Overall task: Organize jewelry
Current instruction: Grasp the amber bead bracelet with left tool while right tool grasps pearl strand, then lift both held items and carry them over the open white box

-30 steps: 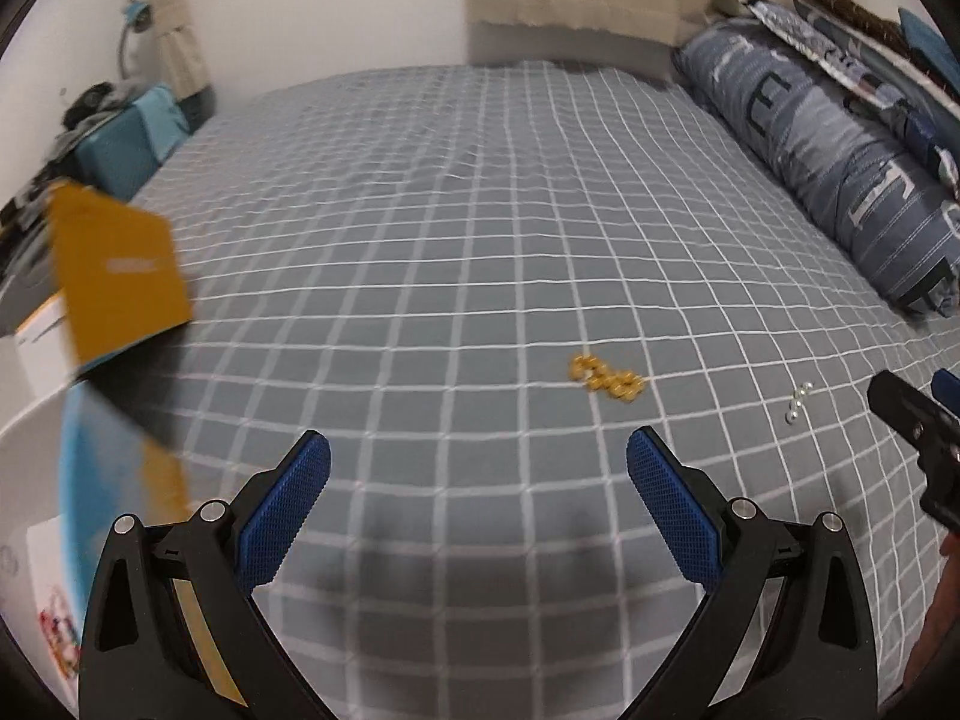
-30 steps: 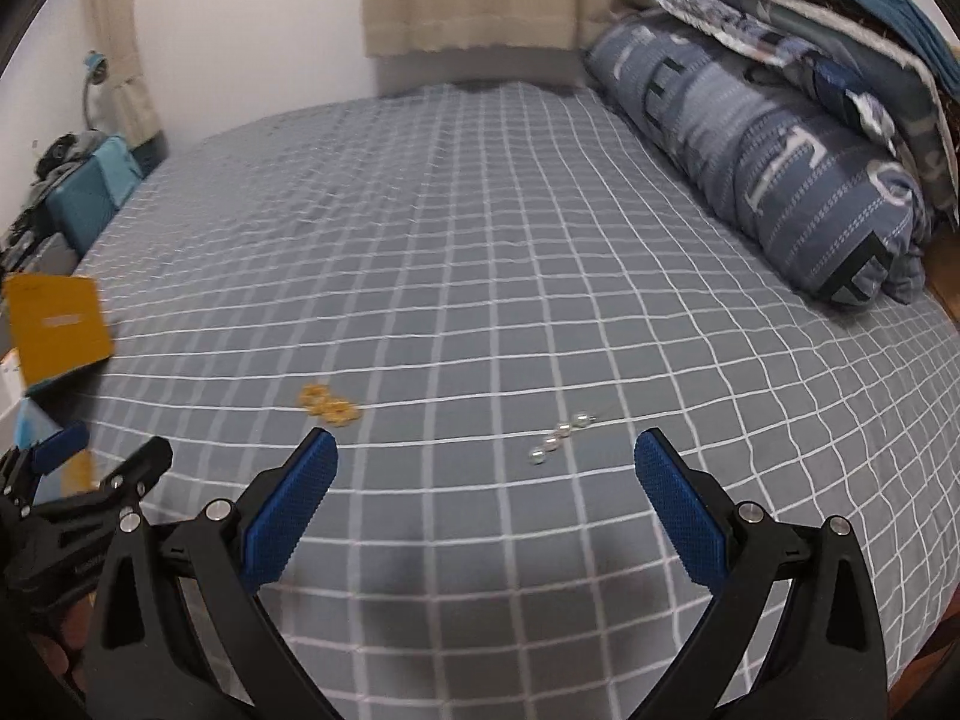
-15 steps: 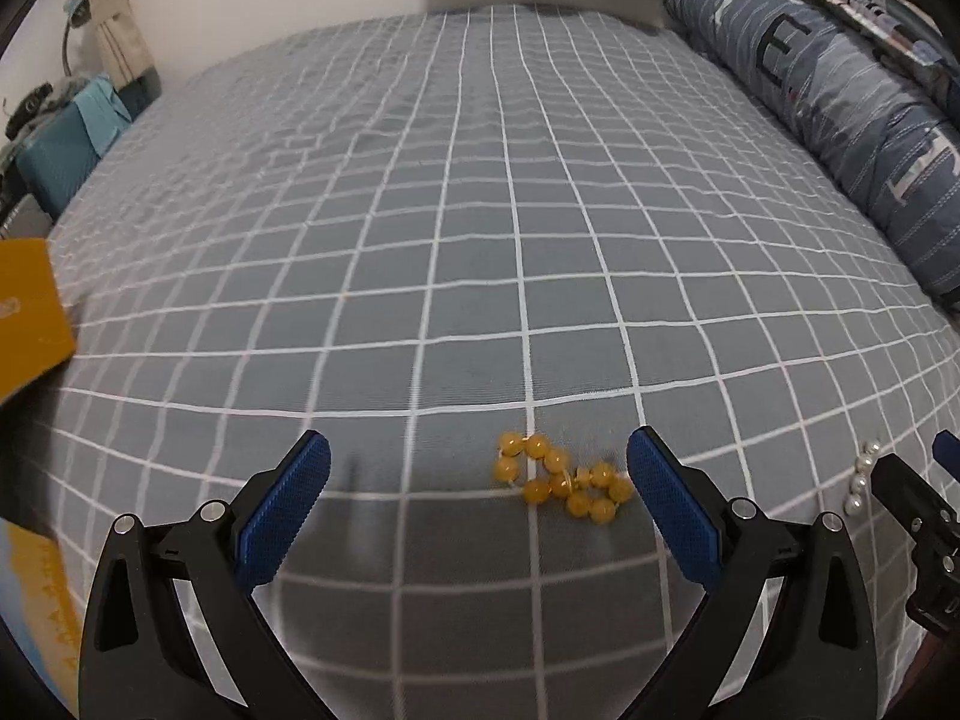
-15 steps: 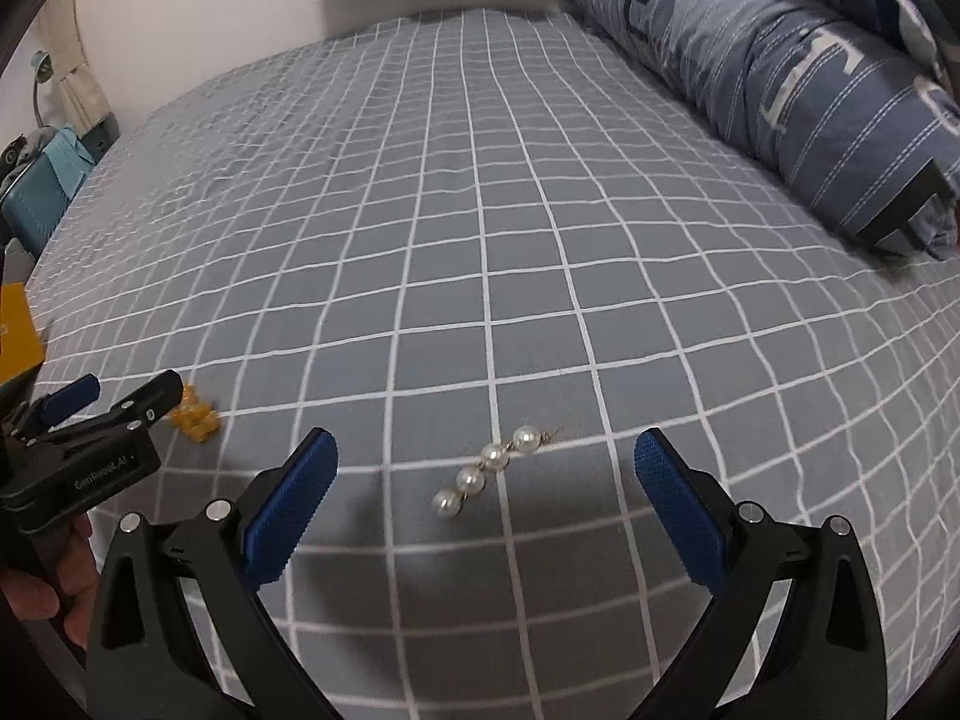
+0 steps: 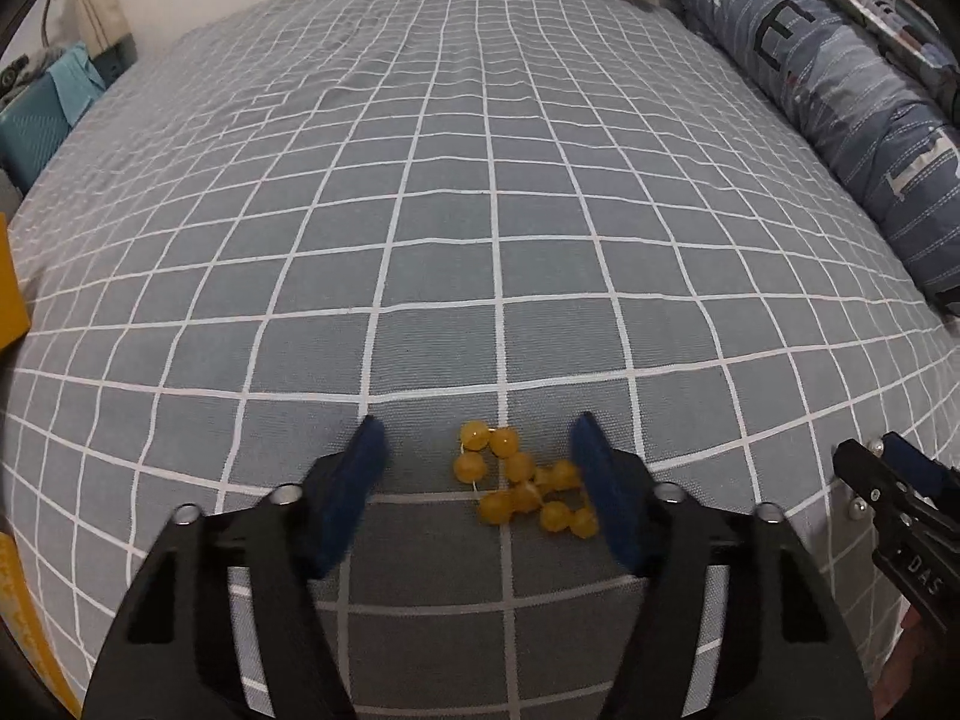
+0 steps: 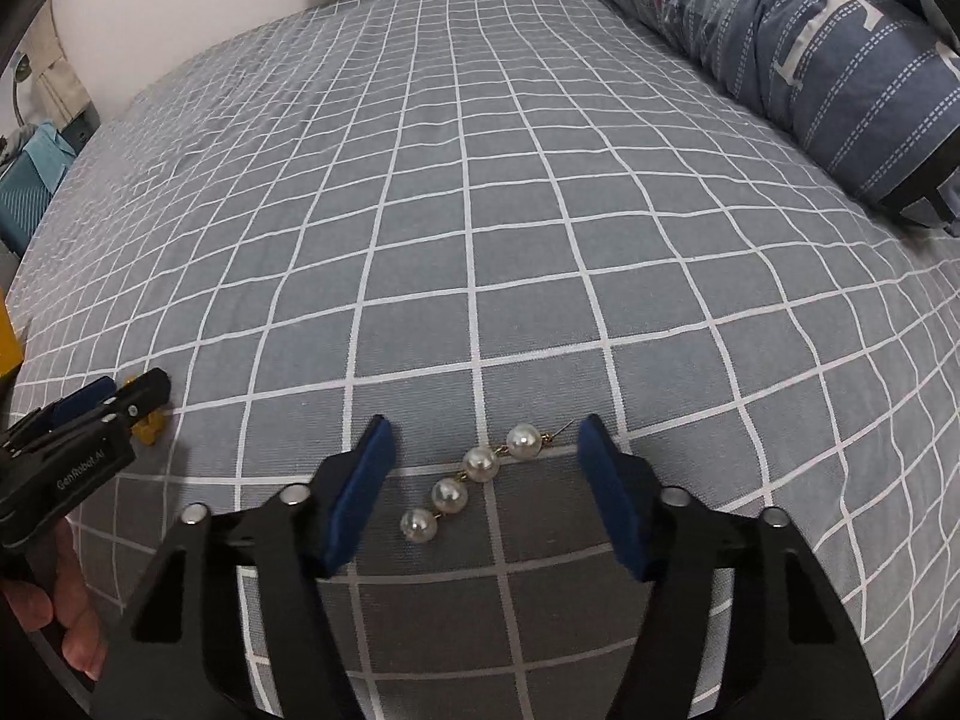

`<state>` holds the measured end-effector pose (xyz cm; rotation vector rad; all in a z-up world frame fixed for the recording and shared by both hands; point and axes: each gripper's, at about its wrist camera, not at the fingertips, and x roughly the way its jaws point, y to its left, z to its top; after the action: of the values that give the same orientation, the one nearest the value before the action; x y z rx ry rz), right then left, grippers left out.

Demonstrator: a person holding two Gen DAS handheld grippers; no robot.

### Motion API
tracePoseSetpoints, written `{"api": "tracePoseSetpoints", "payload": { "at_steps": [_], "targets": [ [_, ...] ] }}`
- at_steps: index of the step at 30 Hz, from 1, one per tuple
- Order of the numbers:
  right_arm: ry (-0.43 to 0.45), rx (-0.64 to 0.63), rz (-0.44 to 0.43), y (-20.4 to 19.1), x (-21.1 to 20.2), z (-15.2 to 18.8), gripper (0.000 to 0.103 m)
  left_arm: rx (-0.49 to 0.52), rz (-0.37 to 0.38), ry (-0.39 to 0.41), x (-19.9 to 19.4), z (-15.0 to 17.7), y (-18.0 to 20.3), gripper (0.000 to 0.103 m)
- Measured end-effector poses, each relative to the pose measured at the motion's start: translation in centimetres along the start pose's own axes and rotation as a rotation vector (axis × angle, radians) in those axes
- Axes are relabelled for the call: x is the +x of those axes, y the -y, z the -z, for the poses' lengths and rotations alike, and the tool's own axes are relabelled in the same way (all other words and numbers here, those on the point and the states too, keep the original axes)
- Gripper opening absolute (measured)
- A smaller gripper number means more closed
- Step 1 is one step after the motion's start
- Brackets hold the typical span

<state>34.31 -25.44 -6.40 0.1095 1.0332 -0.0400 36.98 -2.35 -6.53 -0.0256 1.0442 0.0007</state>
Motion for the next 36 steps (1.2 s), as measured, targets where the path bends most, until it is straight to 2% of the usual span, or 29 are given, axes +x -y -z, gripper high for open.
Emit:
{"api": "tracePoseSetpoints", "payload": {
  "at_steps": [4, 6, 8, 9, 10, 11, 36],
  "targets": [
    [0.000, 0.006, 0.007, 0.0, -0.1, 0.0, 0.041, 0.013, 0.017, -0.005, -0.2, 0.1, 0.0, 0.037],
    [-0.002, 0.001, 0.006, 0.0, -0.1, 0.1, 0.031, 0.022, 0.014, -0.004, -0.2, -0.1, 0.4, 0.024],
    [-0.004, 0.007, 0.005, -0.1, -0.1, 0.1, 0.026, 0.034, 0.021, -0.006, -0.3, 0.1, 0.5, 0.012],
    [-0.005, 0.007, 0.002, -0.1, -0.1, 0.1, 0.022, 0.037, 0.023, -0.006, -0.4, 0.2, 0.6, 0.009],
    [-0.006, 0.006, 0.001, -0.2, -0.1, 0.1, 0.019, 0.038, 0.024, -0.004, -0.5, 0.1, 0.6, 0.009],
    [-0.006, 0.007, 0.000, -0.2, -0.1, 0.1, 0.010, 0.037, 0.029, -0.003, -0.5, 0.1, 0.7, 0.009],
    [0.047, 0.014, -0.025, -0.5, -2.5, -0.3, 0.010, 0.029, 0.050, 0.041, -3.0, -0.2, 0.5, 0.009]
  ]
}}
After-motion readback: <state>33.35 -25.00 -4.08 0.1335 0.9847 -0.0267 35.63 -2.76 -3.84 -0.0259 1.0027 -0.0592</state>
